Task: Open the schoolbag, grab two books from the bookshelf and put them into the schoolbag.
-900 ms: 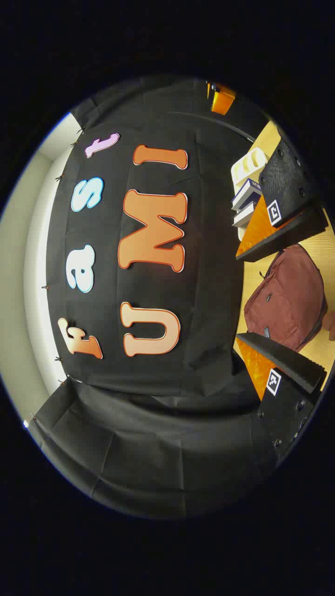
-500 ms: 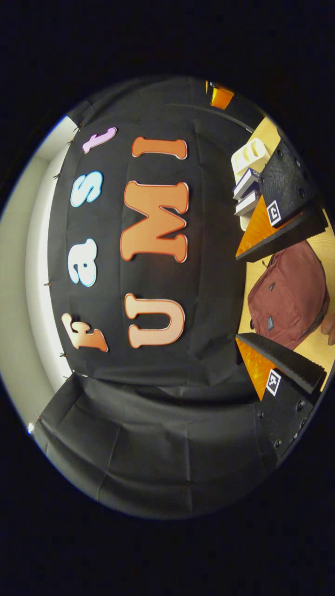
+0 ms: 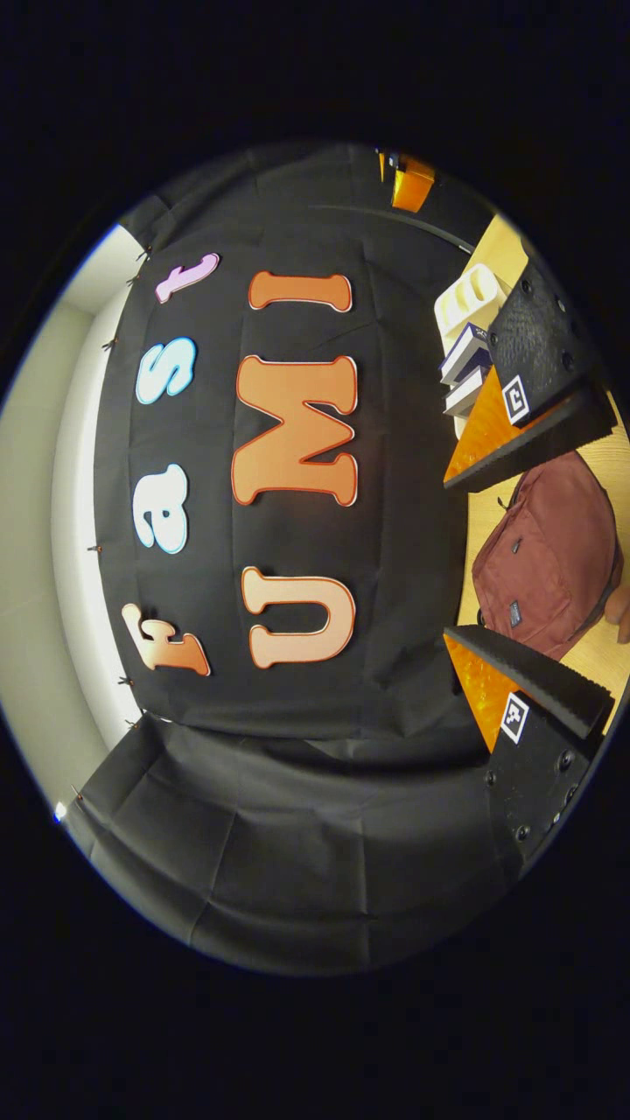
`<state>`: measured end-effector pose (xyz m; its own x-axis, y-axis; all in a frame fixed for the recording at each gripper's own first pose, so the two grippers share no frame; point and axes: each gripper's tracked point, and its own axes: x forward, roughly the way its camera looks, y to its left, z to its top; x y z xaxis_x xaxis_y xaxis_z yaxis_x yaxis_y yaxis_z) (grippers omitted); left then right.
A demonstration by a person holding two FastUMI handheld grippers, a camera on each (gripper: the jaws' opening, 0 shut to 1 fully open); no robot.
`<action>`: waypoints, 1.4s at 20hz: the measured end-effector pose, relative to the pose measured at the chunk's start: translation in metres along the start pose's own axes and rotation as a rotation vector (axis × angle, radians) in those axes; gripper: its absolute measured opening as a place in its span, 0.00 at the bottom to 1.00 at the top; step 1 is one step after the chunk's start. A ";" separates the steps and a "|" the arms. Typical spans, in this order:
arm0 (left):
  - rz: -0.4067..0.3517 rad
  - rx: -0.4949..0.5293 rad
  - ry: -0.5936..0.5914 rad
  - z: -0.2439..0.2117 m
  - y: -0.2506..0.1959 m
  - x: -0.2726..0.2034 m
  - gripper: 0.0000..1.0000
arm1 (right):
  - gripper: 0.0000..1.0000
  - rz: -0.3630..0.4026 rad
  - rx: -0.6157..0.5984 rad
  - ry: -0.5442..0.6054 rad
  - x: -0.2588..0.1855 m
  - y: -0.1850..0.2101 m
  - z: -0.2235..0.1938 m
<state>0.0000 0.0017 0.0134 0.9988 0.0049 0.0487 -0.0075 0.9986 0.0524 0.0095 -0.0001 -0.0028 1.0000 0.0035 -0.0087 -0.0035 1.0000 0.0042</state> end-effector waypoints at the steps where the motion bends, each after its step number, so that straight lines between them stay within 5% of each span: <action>1: -0.005 -0.005 -0.002 0.002 0.000 0.000 0.96 | 0.96 0.002 -0.004 0.003 0.000 0.001 -0.001; 14: -0.005 -0.059 0.009 -0.005 0.005 -0.003 0.95 | 0.96 -0.008 -0.004 0.036 -0.002 -0.004 -0.011; 28: 0.016 0.009 0.011 -0.008 0.007 0.003 0.95 | 0.96 -0.023 0.013 0.050 0.003 -0.011 -0.019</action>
<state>0.0031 0.0096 0.0062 0.9990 0.0216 0.0389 -0.0239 0.9979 0.0604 0.0124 -0.0113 -0.0214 0.9981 -0.0189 -0.0587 0.0200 0.9997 0.0169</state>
